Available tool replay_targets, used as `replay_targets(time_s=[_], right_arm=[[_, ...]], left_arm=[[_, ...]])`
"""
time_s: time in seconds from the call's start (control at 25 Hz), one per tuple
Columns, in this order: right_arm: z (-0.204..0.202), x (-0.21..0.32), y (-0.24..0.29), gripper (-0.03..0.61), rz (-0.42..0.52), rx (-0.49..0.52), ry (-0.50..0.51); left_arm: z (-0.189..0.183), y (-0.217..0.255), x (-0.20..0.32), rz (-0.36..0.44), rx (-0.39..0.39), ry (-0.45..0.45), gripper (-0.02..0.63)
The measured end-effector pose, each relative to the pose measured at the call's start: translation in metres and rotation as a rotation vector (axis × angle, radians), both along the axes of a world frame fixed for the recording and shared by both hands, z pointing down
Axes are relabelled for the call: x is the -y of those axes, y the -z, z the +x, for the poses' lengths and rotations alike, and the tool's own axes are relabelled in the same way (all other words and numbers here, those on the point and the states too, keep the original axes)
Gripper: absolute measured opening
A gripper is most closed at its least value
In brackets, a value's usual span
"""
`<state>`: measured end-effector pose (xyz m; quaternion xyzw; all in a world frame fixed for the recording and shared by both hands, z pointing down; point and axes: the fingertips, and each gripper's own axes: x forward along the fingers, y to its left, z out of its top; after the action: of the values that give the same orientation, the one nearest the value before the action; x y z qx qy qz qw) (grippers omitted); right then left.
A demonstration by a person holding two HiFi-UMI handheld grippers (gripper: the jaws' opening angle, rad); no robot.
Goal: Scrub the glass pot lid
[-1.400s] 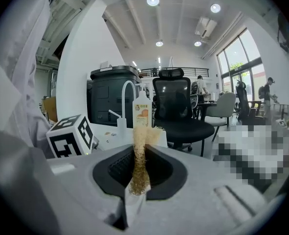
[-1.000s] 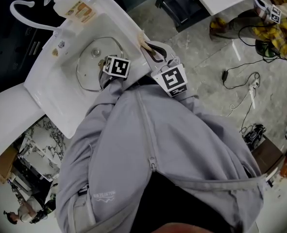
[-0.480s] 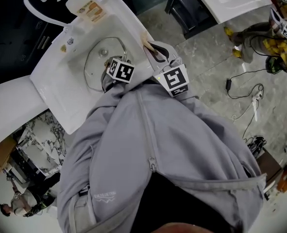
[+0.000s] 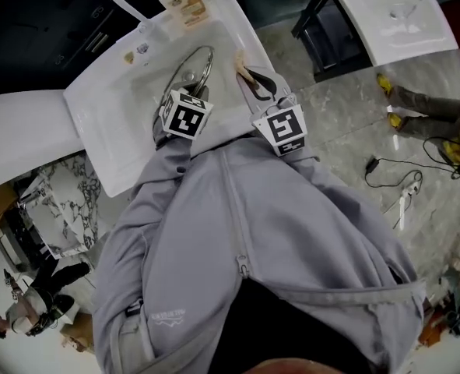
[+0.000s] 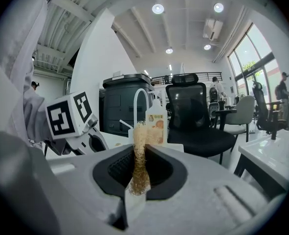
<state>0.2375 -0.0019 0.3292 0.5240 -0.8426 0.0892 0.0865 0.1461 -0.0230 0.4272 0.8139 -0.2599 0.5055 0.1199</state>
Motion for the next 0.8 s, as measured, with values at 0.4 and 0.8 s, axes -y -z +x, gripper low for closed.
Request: replay_targets(time_s=[0.4, 0.8], right_arm=[[-0.041, 0.011, 0.007, 0.035, 0.008, -0.006, 0.044], [-0.079, 0.017, 0.005, 0.035, 0.011, -0.084, 0.094]], left_arm=[[-0.036, 0.051, -0.008, -0.13, -0.103, -0.213, 0.044], [-0.049, 0.053, -0.019, -0.28, -0.218, -0.331, 0.043]])
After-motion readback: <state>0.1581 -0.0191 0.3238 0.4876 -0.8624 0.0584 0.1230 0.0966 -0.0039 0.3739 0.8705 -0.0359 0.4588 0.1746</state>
